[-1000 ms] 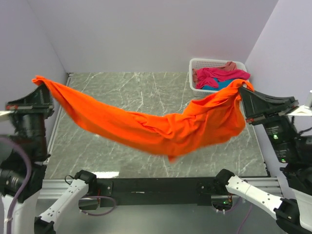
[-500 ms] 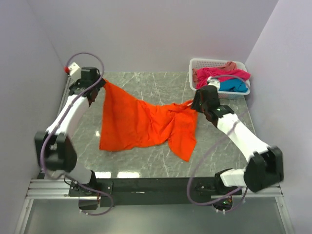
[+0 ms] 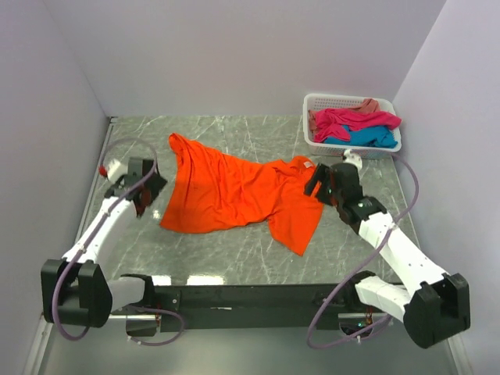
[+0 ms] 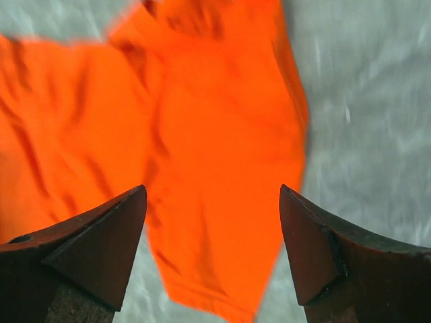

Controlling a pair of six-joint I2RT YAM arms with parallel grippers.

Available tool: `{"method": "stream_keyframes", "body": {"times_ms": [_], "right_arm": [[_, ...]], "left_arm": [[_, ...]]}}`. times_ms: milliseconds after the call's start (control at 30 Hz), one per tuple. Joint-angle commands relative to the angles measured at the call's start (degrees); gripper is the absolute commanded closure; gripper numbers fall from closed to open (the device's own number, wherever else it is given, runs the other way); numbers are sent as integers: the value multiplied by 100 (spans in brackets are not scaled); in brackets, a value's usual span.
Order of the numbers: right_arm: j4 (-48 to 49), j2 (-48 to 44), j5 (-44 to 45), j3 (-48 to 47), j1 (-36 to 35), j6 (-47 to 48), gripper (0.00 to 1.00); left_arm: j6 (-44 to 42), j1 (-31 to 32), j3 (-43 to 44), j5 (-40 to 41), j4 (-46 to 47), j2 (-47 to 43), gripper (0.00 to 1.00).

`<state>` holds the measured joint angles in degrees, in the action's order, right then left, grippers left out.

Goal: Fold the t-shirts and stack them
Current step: Flatten the tshirt out

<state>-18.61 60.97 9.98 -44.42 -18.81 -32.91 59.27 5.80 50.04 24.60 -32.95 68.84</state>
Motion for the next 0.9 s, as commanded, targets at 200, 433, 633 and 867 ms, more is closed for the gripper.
{"method": "stream_keyframes", "body": {"times_ms": [200, 433, 633, 867], "right_arm": [[-380, -744, -453, 1207, -184, -480, 14], [-441, -316, -286, 1182, -745, -691, 15], [-748, 222, 136, 953, -1379, -1059, 15], [-1399, 635, 329, 795, -2433, -1578, 19]], "left_arm": [[226, -9, -1506, -1080, 324, -213, 12], [-38, 0, -1418, -1308, 631, 586, 43], [-240, 17, -1497, -1669, 834, 771, 99], [6, 35, -1708, -1459, 720, -115, 99]]}}
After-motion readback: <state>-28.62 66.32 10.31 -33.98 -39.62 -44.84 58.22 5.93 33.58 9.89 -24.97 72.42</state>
